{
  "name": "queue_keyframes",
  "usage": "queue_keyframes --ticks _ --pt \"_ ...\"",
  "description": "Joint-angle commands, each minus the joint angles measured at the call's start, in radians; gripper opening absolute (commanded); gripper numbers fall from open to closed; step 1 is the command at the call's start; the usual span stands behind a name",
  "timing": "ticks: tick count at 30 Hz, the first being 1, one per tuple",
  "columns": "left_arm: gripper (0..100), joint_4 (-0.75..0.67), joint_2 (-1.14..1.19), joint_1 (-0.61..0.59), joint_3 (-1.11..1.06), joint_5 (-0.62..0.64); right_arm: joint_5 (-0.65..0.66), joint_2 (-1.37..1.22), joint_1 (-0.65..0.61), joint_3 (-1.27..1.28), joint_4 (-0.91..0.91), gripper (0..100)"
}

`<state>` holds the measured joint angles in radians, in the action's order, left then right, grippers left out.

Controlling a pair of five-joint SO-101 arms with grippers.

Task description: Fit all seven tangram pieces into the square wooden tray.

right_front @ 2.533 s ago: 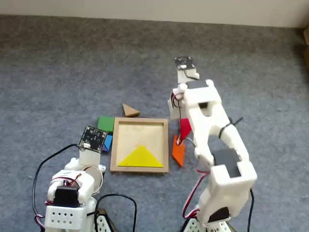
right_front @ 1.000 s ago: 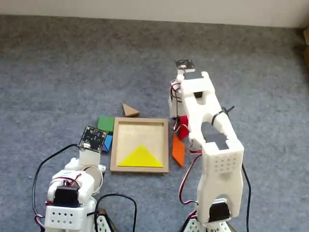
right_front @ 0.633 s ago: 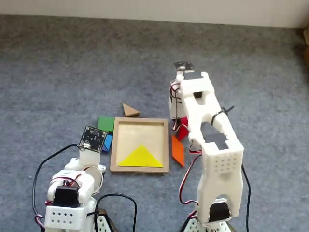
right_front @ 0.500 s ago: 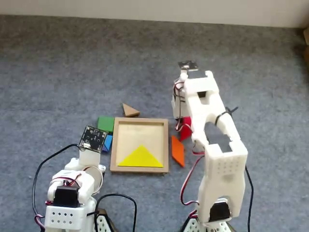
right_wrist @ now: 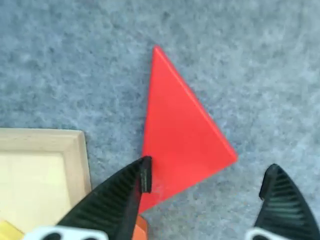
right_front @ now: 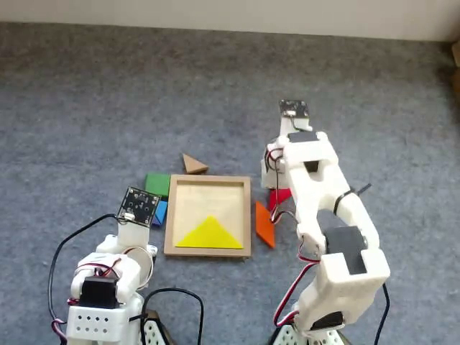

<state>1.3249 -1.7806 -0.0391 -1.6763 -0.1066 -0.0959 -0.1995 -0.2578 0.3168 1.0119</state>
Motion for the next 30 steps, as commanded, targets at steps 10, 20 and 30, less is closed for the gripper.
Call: queue_keyframes --ticks 10,20,30 --pt "0 0.003 -0.038 0.007 -0.019 -0.005 -0.011 0.044 -0.045 0.018 -0.125 33.6" --pt "0 0.003 -0.038 0.007 -0.019 -0.005 -0.011 -0.019 -0.042 0.048 -0.145 33.5" --pt "0 0.003 -0.038 0.007 -0.019 -0.005 -0.011 -0.022 -0.041 0.048 -0.147 33.5"
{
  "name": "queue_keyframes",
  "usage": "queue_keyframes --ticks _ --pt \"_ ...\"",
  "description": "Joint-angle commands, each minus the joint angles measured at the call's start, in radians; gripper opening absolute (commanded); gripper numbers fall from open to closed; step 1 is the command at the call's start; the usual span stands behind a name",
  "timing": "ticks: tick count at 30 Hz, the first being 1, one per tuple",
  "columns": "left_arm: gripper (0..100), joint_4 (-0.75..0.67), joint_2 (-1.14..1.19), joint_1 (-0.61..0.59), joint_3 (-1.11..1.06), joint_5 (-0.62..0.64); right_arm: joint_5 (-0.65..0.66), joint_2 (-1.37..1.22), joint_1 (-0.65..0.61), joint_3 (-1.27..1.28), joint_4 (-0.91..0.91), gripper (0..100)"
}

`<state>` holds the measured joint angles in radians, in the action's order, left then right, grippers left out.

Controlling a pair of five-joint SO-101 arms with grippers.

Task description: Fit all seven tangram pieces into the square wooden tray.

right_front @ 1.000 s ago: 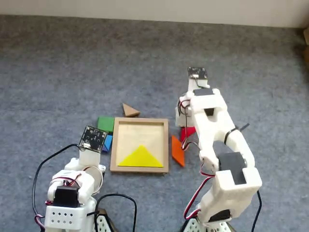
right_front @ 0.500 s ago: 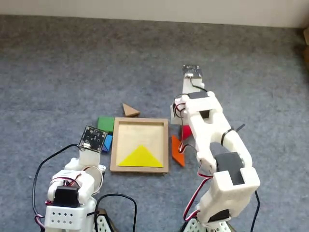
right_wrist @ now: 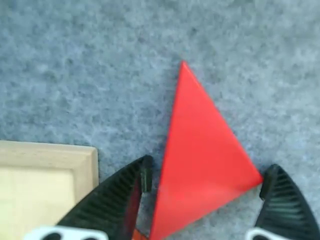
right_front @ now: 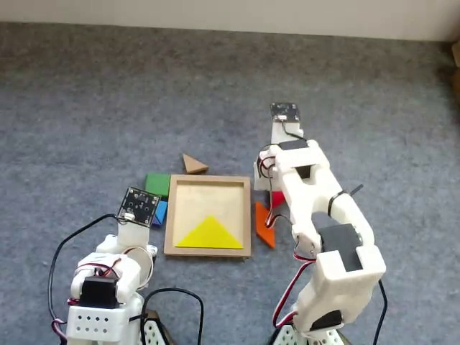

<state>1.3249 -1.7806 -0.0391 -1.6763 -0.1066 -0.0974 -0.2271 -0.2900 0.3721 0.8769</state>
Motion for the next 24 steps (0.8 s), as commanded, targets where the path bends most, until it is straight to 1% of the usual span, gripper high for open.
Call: queue_keyframes --ticks 1,3,8,18,24 --pt "0 0.003 -0.038 0.007 -0.019 -0.005 -0.009 0.005 -0.008 -0.007 -0.012 33.5" --pt "0 0.003 -0.038 0.007 -0.019 -0.005 -0.009 0.004 -0.008 -0.007 -0.013 32.1" --pt "0 0.003 -0.038 0.007 -0.019 -0.005 -0.009 0.004 -0.008 -0.007 -0.016 23.5" --pt "0 0.003 -0.038 0.007 -0.019 -0.005 -0.002 0.016 -0.008 -0.002 -0.008 22.8" --pt "0 0.003 -0.038 0.007 -0.019 -0.005 0.0 0.159 -0.008 0.007 0.012 22.8"
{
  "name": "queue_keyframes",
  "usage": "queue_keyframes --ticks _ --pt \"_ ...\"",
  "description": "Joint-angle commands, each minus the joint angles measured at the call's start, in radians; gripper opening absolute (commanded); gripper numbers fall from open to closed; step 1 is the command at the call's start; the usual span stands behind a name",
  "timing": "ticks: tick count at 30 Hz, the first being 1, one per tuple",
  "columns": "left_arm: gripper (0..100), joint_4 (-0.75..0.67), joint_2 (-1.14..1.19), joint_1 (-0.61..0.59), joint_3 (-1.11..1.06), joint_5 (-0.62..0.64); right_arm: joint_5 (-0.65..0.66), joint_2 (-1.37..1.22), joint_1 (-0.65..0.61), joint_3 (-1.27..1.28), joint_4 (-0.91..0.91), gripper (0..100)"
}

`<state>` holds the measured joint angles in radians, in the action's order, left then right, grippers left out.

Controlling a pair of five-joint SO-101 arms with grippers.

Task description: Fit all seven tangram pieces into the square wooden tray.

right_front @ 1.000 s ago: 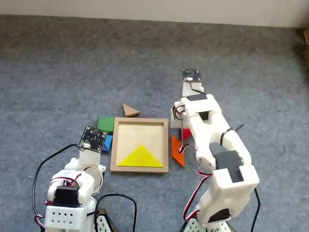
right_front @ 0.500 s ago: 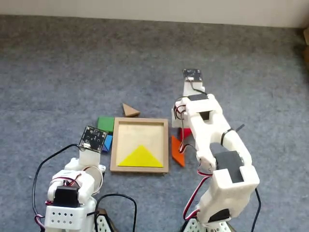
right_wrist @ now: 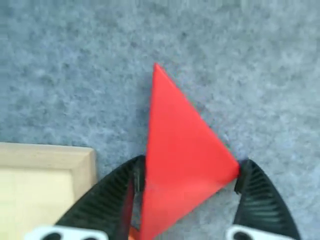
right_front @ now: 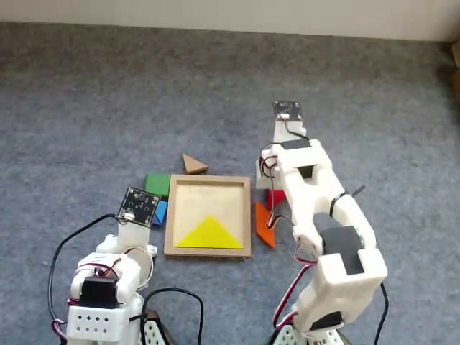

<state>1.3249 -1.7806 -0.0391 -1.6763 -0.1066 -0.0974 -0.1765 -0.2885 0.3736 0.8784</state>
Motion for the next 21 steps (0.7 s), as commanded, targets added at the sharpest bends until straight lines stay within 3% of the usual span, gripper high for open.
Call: queue_keyframes --ticks 1,13,21 --pt "0 0.003 -0.038 0.007 -0.019 -0.005 0.0 0.139 -0.01 0.022 0.01 22.8" --pt "0 0.003 -0.038 0.007 -0.019 -0.005 0.028 0.372 -0.096 0.088 0.082 22.8" --pt "0 0.003 -0.038 0.007 -0.019 -0.005 0.094 0.306 -0.022 0.09 0.033 24.5"
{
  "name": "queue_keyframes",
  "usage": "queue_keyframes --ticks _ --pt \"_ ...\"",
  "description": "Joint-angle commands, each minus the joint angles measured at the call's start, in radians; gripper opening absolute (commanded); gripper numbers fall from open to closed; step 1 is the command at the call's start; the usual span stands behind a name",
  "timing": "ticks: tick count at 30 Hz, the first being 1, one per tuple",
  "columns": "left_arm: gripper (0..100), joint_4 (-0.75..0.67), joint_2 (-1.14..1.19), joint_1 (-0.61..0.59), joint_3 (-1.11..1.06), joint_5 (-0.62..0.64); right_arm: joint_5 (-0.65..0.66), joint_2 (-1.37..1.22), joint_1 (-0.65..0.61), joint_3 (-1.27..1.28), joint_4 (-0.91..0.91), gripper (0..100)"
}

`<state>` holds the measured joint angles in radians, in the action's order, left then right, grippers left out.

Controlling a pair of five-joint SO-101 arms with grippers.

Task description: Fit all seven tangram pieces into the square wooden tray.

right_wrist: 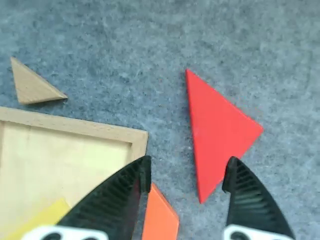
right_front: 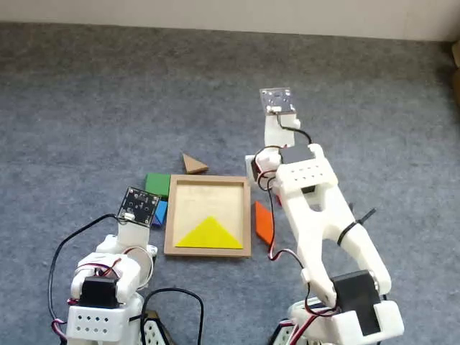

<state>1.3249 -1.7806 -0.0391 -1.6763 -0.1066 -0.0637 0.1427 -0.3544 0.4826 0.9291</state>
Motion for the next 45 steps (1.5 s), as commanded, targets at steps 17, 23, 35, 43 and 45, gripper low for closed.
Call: queue_keyframes --ticks 17,23,35,43,45 --pt "0 0.003 -0.038 0.007 -0.019 -0.005 0.121 -0.42 0.088 -0.344 0.033 34.2" --pt "0 0.003 -0.038 0.007 -0.019 -0.005 0.147 -0.521 0.082 -0.398 0.035 34.2" --pt "0 0.003 -0.038 0.007 -0.019 -0.005 0.15 -0.538 0.082 -0.41 0.036 24.8" --pt "0 0.003 -0.038 0.007 -0.019 -0.005 0.178 -0.529 0.085 -0.41 0.042 18.7" --pt "0 0.003 -0.038 0.007 -0.019 -0.005 0.201 -0.495 0.084 -0.409 0.059 17.5"
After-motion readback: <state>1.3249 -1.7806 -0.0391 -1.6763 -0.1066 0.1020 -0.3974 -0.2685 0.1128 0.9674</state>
